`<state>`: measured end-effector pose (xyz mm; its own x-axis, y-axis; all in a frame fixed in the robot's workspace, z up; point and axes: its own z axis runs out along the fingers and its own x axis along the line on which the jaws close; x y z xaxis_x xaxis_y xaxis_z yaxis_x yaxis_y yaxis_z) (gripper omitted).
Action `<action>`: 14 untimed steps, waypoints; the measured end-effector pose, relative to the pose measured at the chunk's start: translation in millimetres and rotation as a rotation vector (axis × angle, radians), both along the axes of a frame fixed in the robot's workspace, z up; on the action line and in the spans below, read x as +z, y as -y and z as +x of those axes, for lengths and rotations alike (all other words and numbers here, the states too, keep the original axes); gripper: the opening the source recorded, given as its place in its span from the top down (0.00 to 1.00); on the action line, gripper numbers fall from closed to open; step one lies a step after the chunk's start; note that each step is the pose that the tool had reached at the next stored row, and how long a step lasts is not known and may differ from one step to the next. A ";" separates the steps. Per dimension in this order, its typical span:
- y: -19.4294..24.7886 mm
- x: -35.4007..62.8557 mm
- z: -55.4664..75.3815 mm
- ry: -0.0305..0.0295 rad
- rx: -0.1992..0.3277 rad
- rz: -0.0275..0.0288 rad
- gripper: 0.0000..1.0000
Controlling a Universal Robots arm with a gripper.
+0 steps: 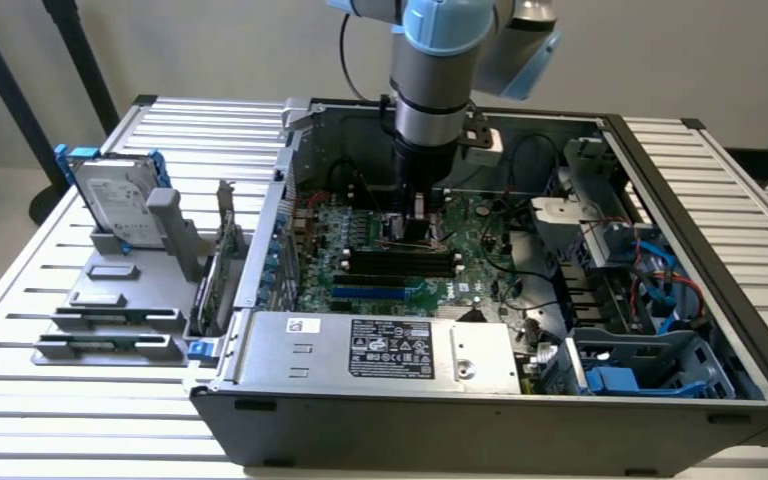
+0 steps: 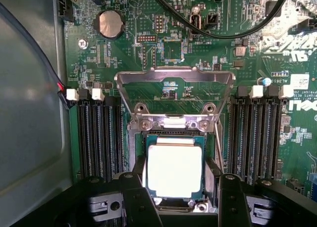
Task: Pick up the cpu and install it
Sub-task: 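Place the cpu into insertion slot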
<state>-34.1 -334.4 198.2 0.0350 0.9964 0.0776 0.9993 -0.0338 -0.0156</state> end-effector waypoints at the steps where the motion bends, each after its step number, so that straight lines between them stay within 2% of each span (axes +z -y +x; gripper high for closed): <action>1: 0.0 -0.1 -0.3 0.0007 0.000 0.0001 0.45; 10: 0.0 -0.1 -1.0 0.0078 0.010 0.0000 0.45; 14: 0.0 -0.1 -1.5 0.0082 0.012 0.0000 0.45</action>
<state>-35.6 -334.4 198.1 0.0226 0.9967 0.0778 0.9997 -0.0221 -0.0074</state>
